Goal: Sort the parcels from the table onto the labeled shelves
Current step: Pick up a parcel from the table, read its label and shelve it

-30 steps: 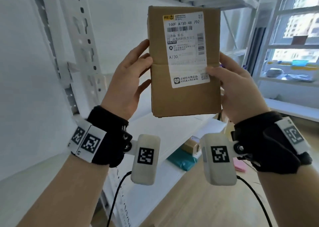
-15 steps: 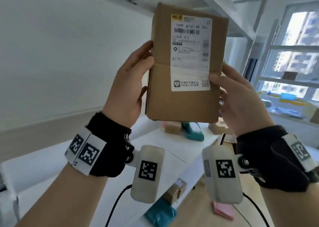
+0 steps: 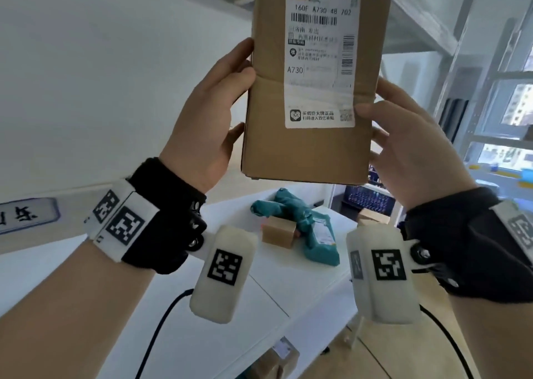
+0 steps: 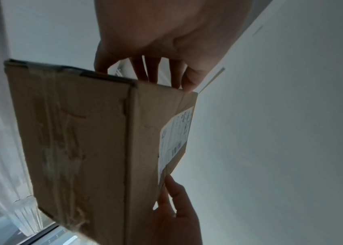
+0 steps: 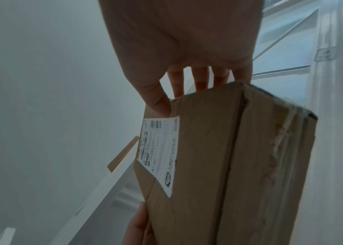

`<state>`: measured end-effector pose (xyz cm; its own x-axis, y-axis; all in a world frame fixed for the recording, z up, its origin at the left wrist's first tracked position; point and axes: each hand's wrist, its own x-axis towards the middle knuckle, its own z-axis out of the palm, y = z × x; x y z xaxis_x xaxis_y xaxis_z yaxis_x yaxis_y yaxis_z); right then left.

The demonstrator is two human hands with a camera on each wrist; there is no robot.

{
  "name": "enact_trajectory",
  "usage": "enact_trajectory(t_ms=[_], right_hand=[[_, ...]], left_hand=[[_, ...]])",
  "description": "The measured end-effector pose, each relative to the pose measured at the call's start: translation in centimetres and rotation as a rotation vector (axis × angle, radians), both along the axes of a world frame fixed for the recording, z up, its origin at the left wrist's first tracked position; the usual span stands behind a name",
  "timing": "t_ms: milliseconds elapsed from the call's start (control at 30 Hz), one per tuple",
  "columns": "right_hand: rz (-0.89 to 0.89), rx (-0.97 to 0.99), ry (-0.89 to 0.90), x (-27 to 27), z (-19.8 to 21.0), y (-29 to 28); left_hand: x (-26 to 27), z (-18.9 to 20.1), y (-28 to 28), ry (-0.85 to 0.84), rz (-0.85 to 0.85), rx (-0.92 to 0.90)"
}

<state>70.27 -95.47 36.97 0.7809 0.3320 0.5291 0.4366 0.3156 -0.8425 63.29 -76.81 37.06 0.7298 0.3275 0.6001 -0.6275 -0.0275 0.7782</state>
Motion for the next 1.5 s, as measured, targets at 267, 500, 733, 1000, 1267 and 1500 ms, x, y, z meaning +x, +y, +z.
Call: enact_trajectory(t_ms=[267,500,733,1000,1267,1500], right_hand=[[0.095,0.002,-0.047,13.4,2.3,-10.2],[0.177,-0.061,-0.123,24.6,3.7,-16.3],[0.324,-0.088,-0.137,33.8,2.9,-14.7],[0.464,-0.163,-0.155,40.4,4.1,-10.0],[0.556,-0.267,-0.125,44.2,5.5,-7.4],[0.575,-0.41,-0.043,44.9,5.5,-4.8]], left_hand=[[11.9,3.2,-10.0,-0.049,0.118,0.116],[22.0,4.3,-16.6,-0.06,0.149,0.113],[29.4,3.6,-16.0,-0.001,0.278,0.146],[33.7,4.5,-13.2,0.058,0.454,0.176],[35.6,4.9,-12.6,0.138,0.57,0.141],[35.8,4.3,-12.1,0.246,0.654,0.113]])
